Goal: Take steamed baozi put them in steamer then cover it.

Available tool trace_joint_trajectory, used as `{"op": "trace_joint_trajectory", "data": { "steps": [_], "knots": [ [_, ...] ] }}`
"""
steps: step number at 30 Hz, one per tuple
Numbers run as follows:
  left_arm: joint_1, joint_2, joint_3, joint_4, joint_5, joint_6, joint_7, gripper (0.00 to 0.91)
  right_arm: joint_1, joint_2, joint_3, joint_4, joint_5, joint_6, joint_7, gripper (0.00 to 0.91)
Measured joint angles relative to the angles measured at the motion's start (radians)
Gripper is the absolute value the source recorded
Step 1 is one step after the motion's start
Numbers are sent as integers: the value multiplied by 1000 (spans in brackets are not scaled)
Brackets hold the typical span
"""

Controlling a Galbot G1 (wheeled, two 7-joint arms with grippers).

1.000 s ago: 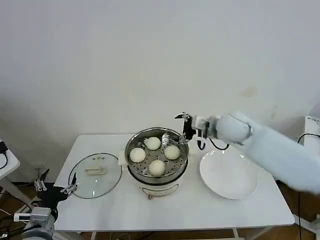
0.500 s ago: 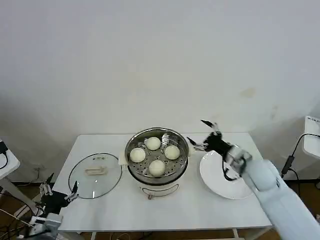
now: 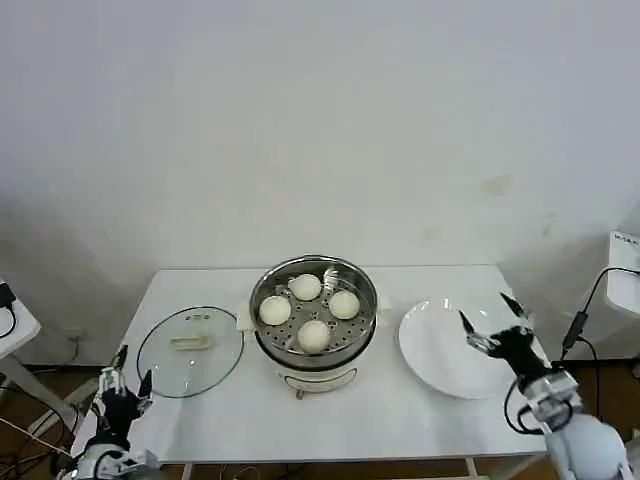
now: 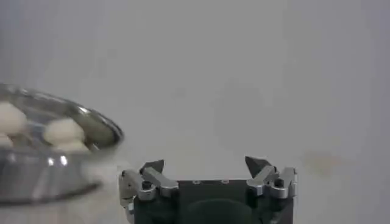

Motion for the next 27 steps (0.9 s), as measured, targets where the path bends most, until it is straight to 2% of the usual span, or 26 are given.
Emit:
{"op": "trace_joint_trajectory", "data": {
  "steps": [8, 27],
  "knots": [
    [-72, 33, 75, 102, 108, -5, -3, 907, -82, 48, 76, -6, 17, 16, 23, 907],
    [-281, 59, 200, 263, 144, -1, 5, 907, -191, 131, 119, 23, 29, 38, 45, 907]
  ]
}}
